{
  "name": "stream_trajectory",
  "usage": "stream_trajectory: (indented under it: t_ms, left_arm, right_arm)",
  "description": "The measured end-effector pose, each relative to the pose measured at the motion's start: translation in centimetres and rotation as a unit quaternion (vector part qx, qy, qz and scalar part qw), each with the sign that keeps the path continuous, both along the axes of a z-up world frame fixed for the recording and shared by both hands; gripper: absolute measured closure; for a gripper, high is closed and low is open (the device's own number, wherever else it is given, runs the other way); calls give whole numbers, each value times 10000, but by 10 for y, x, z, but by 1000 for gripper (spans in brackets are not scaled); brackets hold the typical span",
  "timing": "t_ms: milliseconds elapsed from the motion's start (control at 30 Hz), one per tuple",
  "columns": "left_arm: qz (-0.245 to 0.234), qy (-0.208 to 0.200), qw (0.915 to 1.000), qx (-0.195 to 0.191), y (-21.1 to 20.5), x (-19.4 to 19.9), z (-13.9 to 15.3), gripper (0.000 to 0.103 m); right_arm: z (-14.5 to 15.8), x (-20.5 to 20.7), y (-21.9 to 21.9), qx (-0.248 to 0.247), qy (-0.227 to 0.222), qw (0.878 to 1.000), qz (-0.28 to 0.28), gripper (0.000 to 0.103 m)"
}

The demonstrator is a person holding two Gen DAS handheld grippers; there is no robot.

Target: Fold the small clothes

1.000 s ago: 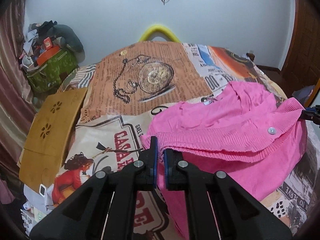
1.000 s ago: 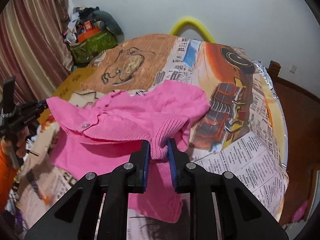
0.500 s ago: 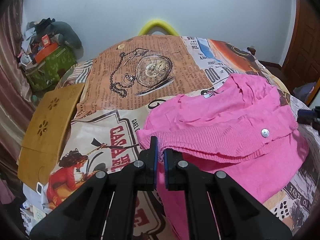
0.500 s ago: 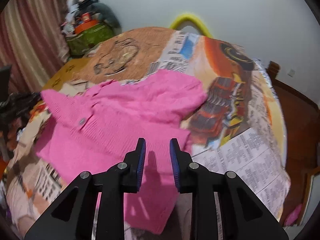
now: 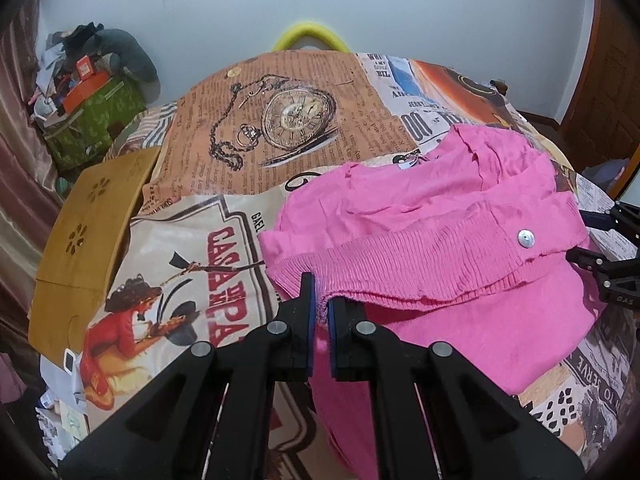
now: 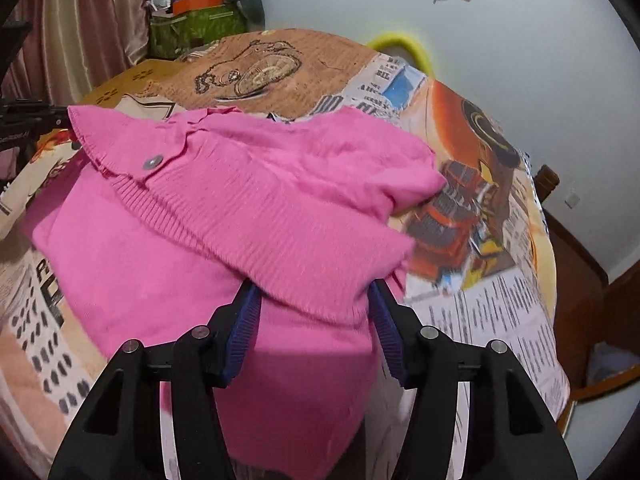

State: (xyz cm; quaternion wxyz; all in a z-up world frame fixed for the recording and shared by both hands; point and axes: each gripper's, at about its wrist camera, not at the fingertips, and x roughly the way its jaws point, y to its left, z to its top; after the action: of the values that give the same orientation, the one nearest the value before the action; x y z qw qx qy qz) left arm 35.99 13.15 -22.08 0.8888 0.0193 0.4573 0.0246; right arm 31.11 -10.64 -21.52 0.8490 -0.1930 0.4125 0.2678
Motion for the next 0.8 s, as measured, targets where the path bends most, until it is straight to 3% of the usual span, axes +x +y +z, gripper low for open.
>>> stream_trajectory:
  t_ms: [67, 200, 267, 667, 800]
  left_arm:
    - [16, -4, 10000, -41, 1, 1, 0, 98]
    - [31, -63, 10000, -47, 1, 0, 5, 98]
    - [81, -153, 9998, -48, 2, 0, 10, 98]
    - [233, -648, 9976, -50, 4, 10, 47, 98]
    - [280, -688, 9972, 8, 8, 23, 48, 98]
  right_arm:
    - [-2, 1, 5, 1, -76, 10000, 30, 56]
    - [3, 0, 4, 155, -128, 9998, -96, 84]
    - [8, 1, -2, 411, -47, 9990, -184, 90]
    - [71, 7, -24, 1337, -55, 9893, -574, 93]
    - [76, 18, -23, 1285, -114, 9894, -660, 94]
